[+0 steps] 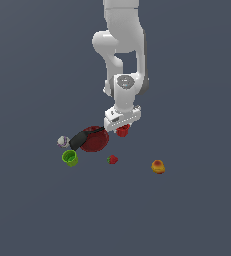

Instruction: Pick up a designated object from a clutter of objects.

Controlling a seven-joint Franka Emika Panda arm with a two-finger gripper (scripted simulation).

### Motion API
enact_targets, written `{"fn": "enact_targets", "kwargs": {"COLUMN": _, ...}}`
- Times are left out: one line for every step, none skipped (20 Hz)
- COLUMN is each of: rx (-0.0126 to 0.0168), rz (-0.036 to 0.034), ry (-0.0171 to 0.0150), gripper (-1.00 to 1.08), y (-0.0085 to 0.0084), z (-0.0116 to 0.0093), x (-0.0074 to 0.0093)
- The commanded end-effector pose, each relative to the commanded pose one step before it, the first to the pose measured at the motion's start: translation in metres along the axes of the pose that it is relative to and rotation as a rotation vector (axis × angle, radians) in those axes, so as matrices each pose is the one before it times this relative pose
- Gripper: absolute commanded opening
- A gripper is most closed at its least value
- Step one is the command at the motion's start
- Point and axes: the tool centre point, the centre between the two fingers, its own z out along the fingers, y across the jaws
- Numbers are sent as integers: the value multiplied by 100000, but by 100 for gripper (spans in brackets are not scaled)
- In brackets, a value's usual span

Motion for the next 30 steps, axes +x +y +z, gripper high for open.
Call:
{"fn": "enact_targets", "kwargs": {"rx": 2, "rz": -31, "ry": 2, "gripper": -100, "y": 23, "z": -65, "x": 1}}
{"fn": "enact_targets", "kwargs": {"rx": 0, "rz": 0, "ry": 0, "gripper": -100, "y": 42, "z": -95, "x": -14}}
{"fn": "enact_targets", "kwargs": {"rx": 0, "rz": 0, "ry": 0, "gripper": -100, "y": 58, "z": -132, "x": -19}}
{"fn": "enact_targets", "kwargs": {"rx": 0, "rz": 0, "ry": 0, "gripper": -100, "y": 75, "z": -170, "x": -25}}
{"fn": "enact_targets", "kwargs": {"rx": 0, "rz": 0, "ry": 0, "gripper": -100, "y": 91, "z": -209, "x": -31}}
{"fn": "enact_targets", "kwargs": {"rx": 0, "rz": 0, "ry": 0, "gripper": -100, "y": 108, "z": -247, "x": -36}}
{"fn": "enact_targets", "kwargs": {"rx": 0, "rz": 0, "ry": 0, "gripper": -100, "y": 125, "z": -286, "x": -42}}
{"fn": "enact_targets", "kwargs": {"rx": 0, "rz": 0, "ry": 0, "gripper": -100, "y": 141, "z": -326, "x": -47}}
{"fn": "enact_targets", "kwargs": {"rx": 0, "rz": 0, "ry": 0, "gripper": -100, "y": 158, "z": -366, "x": -52}}
{"fn": "enact_targets", "kwargs": {"rx": 0, "rz": 0, "ry": 0, "gripper": -100, "y": 175, "z": -406, "x": -58}}
{"fn": "enact_targets", "kwargs": {"rx": 0, "rz": 0, "ry": 0, "gripper": -100, "y": 192, "z": -447, "x": -63}}
{"fn": "enact_targets", "kwargs": {"rx": 0, "rz": 0, "ry": 0, "gripper": -100, "y": 208, "z": -486, "x": -67}}
{"fn": "enact_targets", "kwargs": {"rx": 0, "rz": 0, "ry": 0, "gripper": -100, "y": 223, "z": -525, "x": -72}}
{"fn": "enact_targets", "kwargs": {"rx": 31, "rz": -38, "ry": 49, "gripper": -100, "y": 227, "z": -576, "x": -75}}
{"fn": "enact_targets", "kwargs": {"rx": 0, "rz": 0, "ry": 0, "gripper": -100, "y": 253, "z": -600, "x": -81}}
{"fn": "enact_targets", "kwargs": {"rx": 61, "rz": -9, "ry": 31, "gripper": -100, "y": 271, "z": -639, "x": -87}}
{"fn": "enact_targets", "kwargs": {"rx": 0, "rz": 0, "ry": 0, "gripper": -100, "y": 283, "z": -675, "x": -89}}
{"fn": "enact_targets", "kwargs": {"rx": 0, "rz": 0, "ry": 0, "gripper": -100, "y": 299, "z": -712, "x": -94}}
{"fn": "enact_targets", "kwargs": {"rx": 61, "rz": -6, "ry": 31, "gripper": -100, "y": 320, "z": -750, "x": -101}}
{"fn": "enact_targets", "kwargs": {"rx": 0, "rz": 0, "ry": 0, "gripper": -100, "y": 331, "z": -787, "x": -103}}
{"fn": "enact_targets", "kwargs": {"rx": 61, "rz": -4, "ry": 32, "gripper": -100, "y": 345, "z": -802, "x": -108}}
{"fn": "enact_targets", "kwargs": {"rx": 0, "rz": 0, "ry": 0, "gripper": -100, "y": 338, "z": -800, "x": -104}}
{"fn": "enact_targets", "kwargs": {"rx": 0, "rz": 0, "ry": 0, "gripper": -100, "y": 339, "z": -800, "x": -104}}
{"fn": "enact_targets", "kwargs": {"rx": 0, "rz": 0, "ry": 0, "gripper": -100, "y": 341, "z": -801, "x": -104}}
{"fn": "enact_targets", "kwargs": {"rx": 0, "rz": 0, "ry": 0, "gripper": -100, "y": 343, "z": -803, "x": -104}}
{"fn": "enact_targets", "kwargs": {"rx": 0, "rz": 0, "ry": 0, "gripper": -100, "y": 345, "z": -806, "x": -104}}
{"fn": "enact_targets", "kwargs": {"rx": 0, "rz": 0, "ry": 0, "gripper": -100, "y": 348, "z": -809, "x": -104}}
{"fn": "enact_targets", "kwargs": {"rx": 0, "rz": 0, "ry": 0, "gripper": -100, "y": 351, "z": -814, "x": -104}}
{"fn": "enact_targets", "kwargs": {"rx": 0, "rz": 0, "ry": 0, "gripper": -100, "y": 354, "z": -819, "x": -104}}
{"fn": "enact_targets", "kwargs": {"rx": 0, "rz": 0, "ry": 0, "gripper": -100, "y": 358, "z": -825, "x": -104}}
